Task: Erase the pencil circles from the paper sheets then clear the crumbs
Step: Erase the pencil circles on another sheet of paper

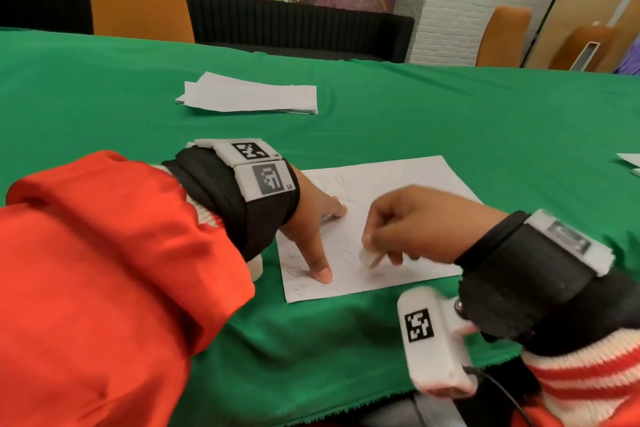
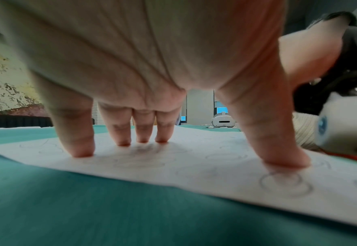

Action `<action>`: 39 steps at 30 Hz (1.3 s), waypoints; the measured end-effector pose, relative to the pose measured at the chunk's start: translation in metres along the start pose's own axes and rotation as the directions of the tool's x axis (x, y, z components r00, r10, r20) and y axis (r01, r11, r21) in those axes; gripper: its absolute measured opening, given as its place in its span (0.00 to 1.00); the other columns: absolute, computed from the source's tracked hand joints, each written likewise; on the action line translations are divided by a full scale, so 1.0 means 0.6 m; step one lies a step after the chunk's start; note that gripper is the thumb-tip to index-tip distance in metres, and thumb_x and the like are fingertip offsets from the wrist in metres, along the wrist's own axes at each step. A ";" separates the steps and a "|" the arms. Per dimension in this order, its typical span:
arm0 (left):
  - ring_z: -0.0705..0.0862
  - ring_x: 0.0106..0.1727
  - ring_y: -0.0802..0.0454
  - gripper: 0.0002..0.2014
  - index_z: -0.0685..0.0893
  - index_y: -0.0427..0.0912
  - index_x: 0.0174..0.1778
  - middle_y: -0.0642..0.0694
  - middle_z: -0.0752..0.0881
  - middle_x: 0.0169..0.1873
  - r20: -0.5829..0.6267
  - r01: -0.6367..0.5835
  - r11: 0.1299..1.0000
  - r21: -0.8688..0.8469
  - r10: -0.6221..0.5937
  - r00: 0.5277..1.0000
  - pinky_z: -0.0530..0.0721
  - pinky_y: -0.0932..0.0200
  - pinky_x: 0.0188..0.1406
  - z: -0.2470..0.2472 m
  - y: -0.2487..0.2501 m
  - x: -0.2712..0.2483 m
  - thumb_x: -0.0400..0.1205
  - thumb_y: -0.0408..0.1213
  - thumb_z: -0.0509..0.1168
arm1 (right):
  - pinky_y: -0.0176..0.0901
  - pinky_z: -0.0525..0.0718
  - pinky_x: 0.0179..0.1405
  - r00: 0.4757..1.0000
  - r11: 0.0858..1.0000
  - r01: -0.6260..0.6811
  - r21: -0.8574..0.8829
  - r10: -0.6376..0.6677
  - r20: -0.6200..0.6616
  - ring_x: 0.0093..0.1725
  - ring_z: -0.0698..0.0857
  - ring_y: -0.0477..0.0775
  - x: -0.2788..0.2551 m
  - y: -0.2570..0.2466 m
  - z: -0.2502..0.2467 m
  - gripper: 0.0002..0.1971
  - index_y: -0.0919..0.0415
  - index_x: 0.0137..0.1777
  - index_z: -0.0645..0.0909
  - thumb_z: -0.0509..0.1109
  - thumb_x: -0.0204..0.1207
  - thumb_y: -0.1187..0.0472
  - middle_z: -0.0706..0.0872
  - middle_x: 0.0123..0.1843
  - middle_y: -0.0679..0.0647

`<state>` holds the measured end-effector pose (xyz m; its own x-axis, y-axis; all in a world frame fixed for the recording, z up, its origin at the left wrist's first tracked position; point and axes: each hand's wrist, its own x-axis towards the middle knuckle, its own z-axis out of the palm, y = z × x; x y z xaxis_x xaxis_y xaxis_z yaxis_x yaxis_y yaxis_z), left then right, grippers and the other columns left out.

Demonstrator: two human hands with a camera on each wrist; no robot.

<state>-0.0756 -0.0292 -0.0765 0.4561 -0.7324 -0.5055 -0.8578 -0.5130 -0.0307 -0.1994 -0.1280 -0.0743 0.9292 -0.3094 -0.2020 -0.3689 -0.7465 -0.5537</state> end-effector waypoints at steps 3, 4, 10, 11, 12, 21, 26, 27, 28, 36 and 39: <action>0.61 0.81 0.51 0.51 0.50 0.51 0.84 0.53 0.58 0.82 -0.007 -0.008 1.000 -0.016 0.008 1.000 0.59 0.56 0.77 -0.001 -0.001 -0.002 0.71 0.57 0.73 | 0.37 0.78 0.33 0.956 0.997 0.076 -0.033 -0.082 -0.280 0.27 0.79 0.42 -0.005 -0.015 -0.047 0.05 0.53 0.39 0.82 0.71 0.74 0.56 0.85 0.28 0.46; 0.62 0.80 0.51 0.50 0.51 0.51 0.84 0.52 0.59 0.82 -0.013 -0.011 1.000 -0.020 0.011 1.000 0.60 0.56 0.76 -0.001 -0.001 -0.002 0.71 0.57 0.73 | 0.38 0.80 0.35 0.948 0.993 0.095 -0.067 -0.111 -0.298 0.29 0.80 0.44 -0.004 -0.021 -0.057 0.03 0.53 0.40 0.82 0.71 0.74 0.55 0.86 0.30 0.46; 0.68 0.77 0.47 0.53 0.59 0.47 0.81 0.49 0.67 0.78 -0.016 0.041 0.999 0.019 -0.041 0.999 0.65 0.49 0.77 0.002 -0.009 0.006 0.65 0.66 0.74 | 0.38 0.77 0.36 0.987 0.891 0.123 -0.438 -0.155 -0.039 0.32 0.78 0.40 0.020 -0.027 -0.036 0.07 0.50 0.43 0.85 0.75 0.70 0.49 0.84 0.33 0.43; 0.68 0.76 0.47 0.53 0.59 0.47 0.81 0.49 0.67 0.77 -0.011 0.050 0.999 0.016 -0.050 0.999 0.65 0.49 0.77 0.002 -0.011 0.008 0.64 0.67 0.73 | 0.38 0.76 0.36 0.988 0.875 0.133 -0.465 -0.155 -0.009 0.32 0.77 0.40 0.024 -0.026 -0.032 0.07 0.50 0.43 0.85 0.75 0.70 0.49 0.83 0.34 0.42; 0.68 0.77 0.47 0.54 0.59 0.47 0.81 0.49 0.67 0.78 -0.006 0.058 0.998 0.010 -0.058 0.998 0.65 0.48 0.77 0.003 -0.012 0.009 0.64 0.67 0.73 | 0.37 0.75 0.35 0.987 0.865 0.145 -0.480 -0.158 0.013 0.32 0.76 0.40 0.029 -0.025 -0.030 0.07 0.50 0.43 0.85 0.75 0.70 0.49 0.82 0.34 0.42; 0.73 0.72 0.48 0.44 0.66 0.50 0.76 0.50 0.73 0.72 -0.018 0.008 0.998 -0.060 -0.009 1.000 0.70 0.53 0.71 -0.001 -0.019 0.010 0.67 0.58 0.77 | 0.39 0.71 0.42 0.957 0.747 0.287 -0.600 -0.250 0.147 0.43 0.75 0.51 0.064 -0.035 -0.006 0.07 0.54 0.51 0.80 0.60 0.80 0.58 0.80 0.43 0.49; 0.71 0.73 0.48 0.42 0.67 0.52 0.76 0.51 0.71 0.73 -0.030 -0.018 0.997 -0.075 0.016 0.999 0.68 0.55 0.70 -0.001 -0.020 0.013 0.68 0.56 0.77 | 0.40 0.69 0.40 0.915 0.635 0.404 -0.659 -0.284 0.288 0.42 0.75 0.54 0.053 -0.043 0.006 0.07 0.55 0.46 0.74 0.55 0.81 0.60 0.79 0.44 0.52; 0.70 0.73 0.48 0.43 0.66 0.52 0.76 0.50 0.70 0.73 -0.022 -0.013 0.998 -0.062 0.011 1.000 0.68 0.54 0.71 -0.001 -0.021 0.015 0.67 0.58 0.76 | 0.41 0.70 0.37 0.906 0.615 0.423 -0.665 -0.280 0.317 0.41 0.75 0.53 0.052 -0.045 0.006 0.09 0.57 0.47 0.77 0.55 0.81 0.60 0.79 0.43 0.52; 0.70 0.73 0.48 0.44 0.66 0.51 0.76 0.50 0.70 0.72 -0.014 -0.005 0.999 -0.053 0.005 1.000 0.68 0.52 0.73 0.000 -0.022 0.017 0.67 0.59 0.76 | 0.41 0.70 0.35 0.898 0.595 0.439 -0.673 -0.272 0.345 0.41 0.75 0.53 0.051 -0.048 0.005 0.10 0.57 0.49 0.79 0.55 0.81 0.60 0.79 0.41 0.51; 0.68 0.75 0.49 0.43 0.64 0.54 0.79 0.53 0.66 0.77 -0.042 -0.006 0.996 -0.092 0.002 0.999 0.66 0.61 0.59 0.000 -0.020 0.013 0.70 0.55 0.76 | 0.38 0.70 0.38 0.896 0.552 0.444 -0.706 -0.276 0.348 0.42 0.75 0.52 0.060 -0.058 0.012 0.09 0.54 0.52 0.80 0.58 0.81 0.60 0.78 0.43 0.48; 0.69 0.74 0.47 0.45 0.64 0.52 0.78 0.50 0.68 0.75 -0.020 0.008 0.999 -0.054 -0.009 1.000 0.68 0.54 0.70 0.002 -0.022 0.016 0.67 0.60 0.76 | 0.39 0.69 0.39 0.886 0.563 0.461 -0.686 -0.257 0.385 0.41 0.75 0.51 0.048 -0.058 0.009 0.11 0.54 0.53 0.81 0.57 0.81 0.60 0.78 0.41 0.48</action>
<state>-0.0605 -0.0289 -0.0820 0.4687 -0.7365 -0.4877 -0.8402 -0.5422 0.0113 -0.1594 -0.1079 -0.0650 0.9265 0.1445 -0.3475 0.2068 -0.9669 0.1494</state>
